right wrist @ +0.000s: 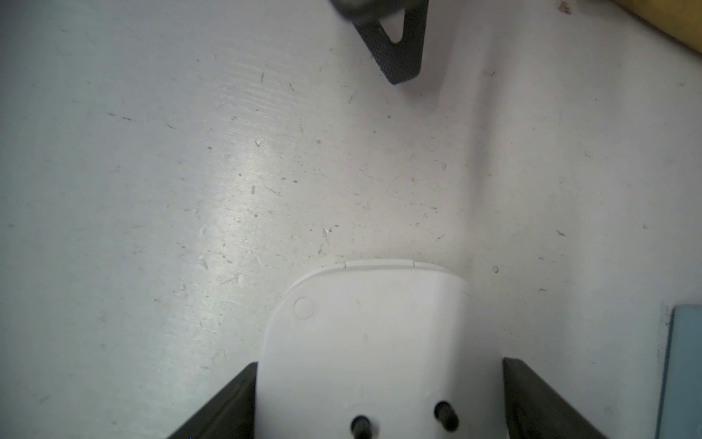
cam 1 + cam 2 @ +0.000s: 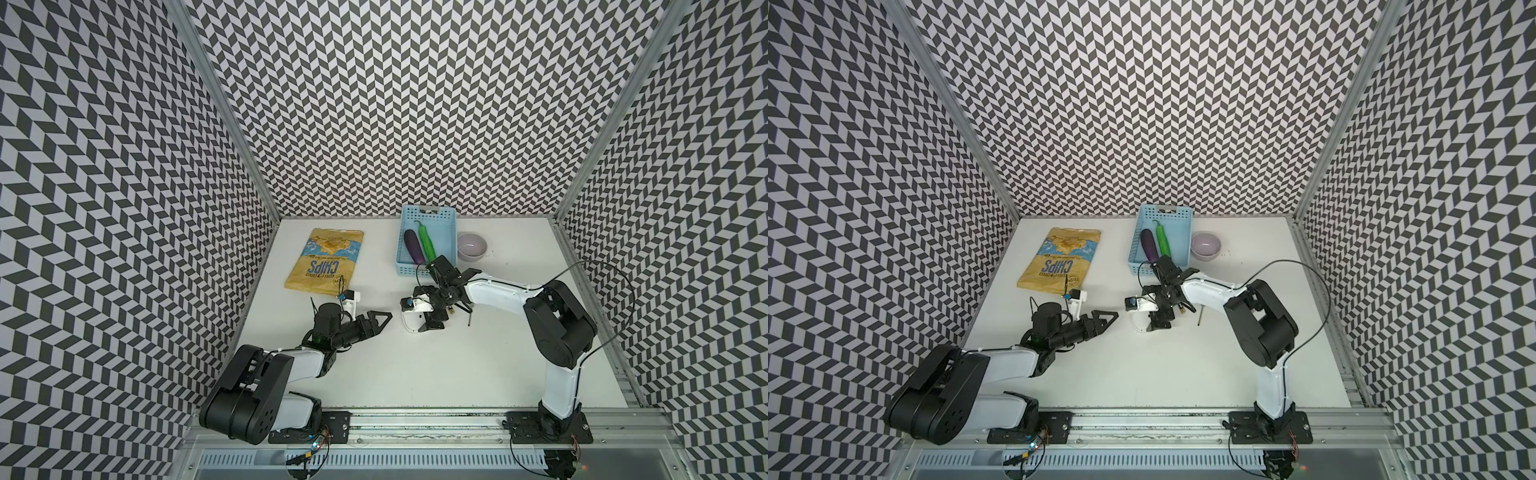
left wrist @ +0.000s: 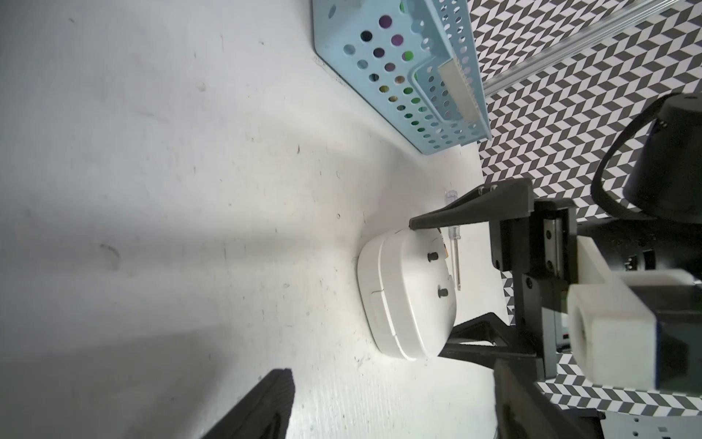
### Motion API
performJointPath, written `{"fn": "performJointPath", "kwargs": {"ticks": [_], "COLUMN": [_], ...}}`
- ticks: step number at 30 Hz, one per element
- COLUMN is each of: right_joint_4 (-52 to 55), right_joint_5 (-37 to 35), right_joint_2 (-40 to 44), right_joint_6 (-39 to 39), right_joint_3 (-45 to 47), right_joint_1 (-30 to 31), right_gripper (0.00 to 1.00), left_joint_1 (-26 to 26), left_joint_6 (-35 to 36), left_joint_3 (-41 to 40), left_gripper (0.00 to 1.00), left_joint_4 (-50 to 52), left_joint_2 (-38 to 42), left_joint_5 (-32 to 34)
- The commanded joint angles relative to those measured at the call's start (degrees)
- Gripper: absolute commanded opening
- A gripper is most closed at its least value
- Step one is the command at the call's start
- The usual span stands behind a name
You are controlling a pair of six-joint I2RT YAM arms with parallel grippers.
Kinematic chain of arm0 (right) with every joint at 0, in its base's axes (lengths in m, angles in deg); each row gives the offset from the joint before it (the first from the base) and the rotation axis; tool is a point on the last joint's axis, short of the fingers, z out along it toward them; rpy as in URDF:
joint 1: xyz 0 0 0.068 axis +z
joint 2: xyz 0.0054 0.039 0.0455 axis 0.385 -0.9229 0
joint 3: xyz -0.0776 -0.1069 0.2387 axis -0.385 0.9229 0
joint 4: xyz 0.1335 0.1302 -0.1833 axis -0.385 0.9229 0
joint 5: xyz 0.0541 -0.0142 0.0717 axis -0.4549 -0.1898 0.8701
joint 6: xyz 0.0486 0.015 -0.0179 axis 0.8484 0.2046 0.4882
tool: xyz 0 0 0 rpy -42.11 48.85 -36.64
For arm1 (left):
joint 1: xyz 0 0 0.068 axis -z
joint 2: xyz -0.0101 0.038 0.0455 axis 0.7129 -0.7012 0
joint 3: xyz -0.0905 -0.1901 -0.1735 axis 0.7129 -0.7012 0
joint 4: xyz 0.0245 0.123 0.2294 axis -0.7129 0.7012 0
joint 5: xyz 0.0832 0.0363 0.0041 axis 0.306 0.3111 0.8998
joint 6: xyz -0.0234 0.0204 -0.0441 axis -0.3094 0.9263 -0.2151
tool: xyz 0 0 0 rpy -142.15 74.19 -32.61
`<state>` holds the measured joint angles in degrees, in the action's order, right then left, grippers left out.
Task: Remove the battery from the alarm
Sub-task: Adjust the alarm at the center of the board.
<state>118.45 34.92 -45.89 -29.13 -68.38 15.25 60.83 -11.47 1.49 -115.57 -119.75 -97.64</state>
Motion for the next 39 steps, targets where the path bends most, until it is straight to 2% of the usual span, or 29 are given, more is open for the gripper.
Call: {"fn": "performJointPath", "kwargs": {"ticks": [1, 5, 11, 16, 23, 28, 29, 31, 33, 36, 37, 39], "right_joint_4": [1.3, -0.7, -3.9, -5.3, -10.1, -16.3, -17.2, -18.6, -20.0, -21.7, -23.3, -25.5], "right_joint_5": [1.8, 3.3, 6.6, 6.8, 4.8, 0.7, 0.0, -1.7, -2.9, 0.7, -1.5, -10.3], "right_joint_2": [0.7, 4.0, 8.5, 10.4, 15.3, 23.7, 25.8, 30.7, 35.8, 45.2, 48.4, 54.6], "right_joint_6": [2.1, 3.6, 5.7, 7.2, 10.3, 15.0, 16.0, 19.0, 24.9, 36.1, 40.3, 48.9], "right_joint_3": [-1.4, -0.1, 2.1, 3.0, 7.1, 13.3, 14.5, 17.0, 19.0, 21.4, 22.8, 25.5], "right_joint_1": [0.5, 0.5, 0.8, 1.4, 2.0, 1.7, 1.4, 0.4, -1.4, -5.5, -5.9, -6.1], "right_gripper": [0.73, 0.71, 0.72, 0.73, 0.76, 0.91, 1.00, 1.00, 1.00, 1.00, 1.00, 1.00], "left_joint_1": [0.3, 2.6, 8.1, 10.0, 10.0, 9.9, 9.8, 9.4, 9.7, 13.8, 15.8, 20.1], "left_joint_6": [0.1, -2.8, -6.2, -9.7, -13.5, -9.8, -8.4, -4.3, 1.8, 11.2, 13.6, 17.7], "left_joint_3": [0.8, 0.6, 2.9, 4.4, 5.0, 5.2, 5.3, 6.1, 8.9, 15.4, 17.7, 22.4], "left_gripper": [0.87, 1.00, 0.97, 0.81, 0.36, 0.27, 0.26, 0.23, 0.19, 0.17, 0.17, 0.17], "left_joint_4": [-5.6, -13.0, -20.1, -25.2, -29.7, -22.2, -19.2, -10.3, 2.8, 23.9, 29.3, 39.1], "left_joint_2": [-2.3, -5.7, -11.0, -14.1, -16.1, -12.0, -10.6, -6.4, -1.6, 4.7, 5.8, 6.5], "left_joint_5": [-4.8, -7.5, -8.2, -7.3, -7.5, -4.8, -3.6, -0.2, 6.3, 23.0, 28.7, 41.5]}}
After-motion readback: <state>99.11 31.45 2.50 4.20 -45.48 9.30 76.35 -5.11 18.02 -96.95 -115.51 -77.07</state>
